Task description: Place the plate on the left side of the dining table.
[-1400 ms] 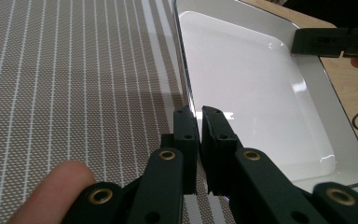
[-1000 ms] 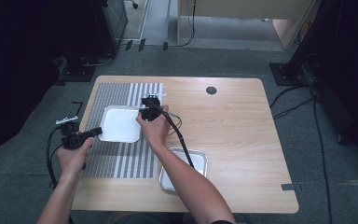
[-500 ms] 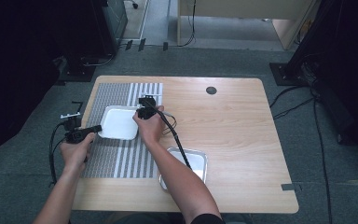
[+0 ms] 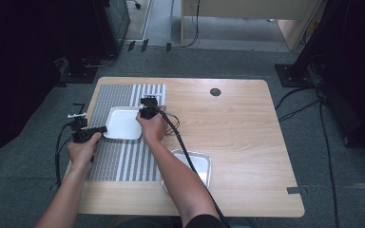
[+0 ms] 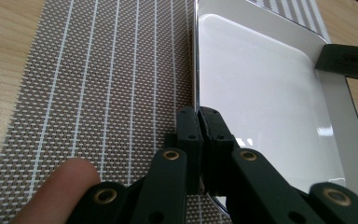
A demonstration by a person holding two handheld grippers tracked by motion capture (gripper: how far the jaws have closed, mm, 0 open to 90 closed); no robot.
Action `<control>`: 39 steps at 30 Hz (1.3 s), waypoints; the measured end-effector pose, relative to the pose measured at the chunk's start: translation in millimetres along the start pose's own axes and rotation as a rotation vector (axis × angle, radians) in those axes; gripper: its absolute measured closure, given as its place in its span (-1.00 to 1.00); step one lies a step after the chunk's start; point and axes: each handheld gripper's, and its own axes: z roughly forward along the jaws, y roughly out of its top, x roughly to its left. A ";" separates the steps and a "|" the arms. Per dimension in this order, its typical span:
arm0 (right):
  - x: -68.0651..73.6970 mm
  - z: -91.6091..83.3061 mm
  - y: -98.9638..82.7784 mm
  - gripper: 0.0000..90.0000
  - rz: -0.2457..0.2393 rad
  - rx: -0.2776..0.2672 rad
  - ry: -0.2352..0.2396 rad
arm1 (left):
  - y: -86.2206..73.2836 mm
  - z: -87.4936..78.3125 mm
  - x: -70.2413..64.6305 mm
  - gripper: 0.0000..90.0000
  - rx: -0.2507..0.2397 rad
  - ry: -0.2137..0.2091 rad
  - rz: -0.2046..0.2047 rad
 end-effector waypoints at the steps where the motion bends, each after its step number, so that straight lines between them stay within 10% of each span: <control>1: -0.3 1.3 -0.7 0.85 0.000 0.002 0.000 | -0.2 1.3 0.0 0.96 0.001 0.001 -0.005; 15: -4.8 1.2 0.1 0.16 -0.065 -0.043 0.005 | -1.8 -6.9 -7.9 0.56 -0.050 0.003 0.034; 25: -18.9 -28.7 1.3 -0.17 -0.188 -0.088 0.024 | -8.3 -30.7 -25.6 -0.57 -0.082 0.000 0.100; 33: -38.8 -49.8 -5.4 -0.25 -0.209 -0.080 0.006 | -28.3 -46.5 -32.8 -0.80 -0.122 -0.085 0.133; 39: -50.9 -69.9 -9.1 -0.33 -0.218 -0.087 0.012 | -42.7 -52.5 -35.0 -0.81 -0.145 -0.075 0.144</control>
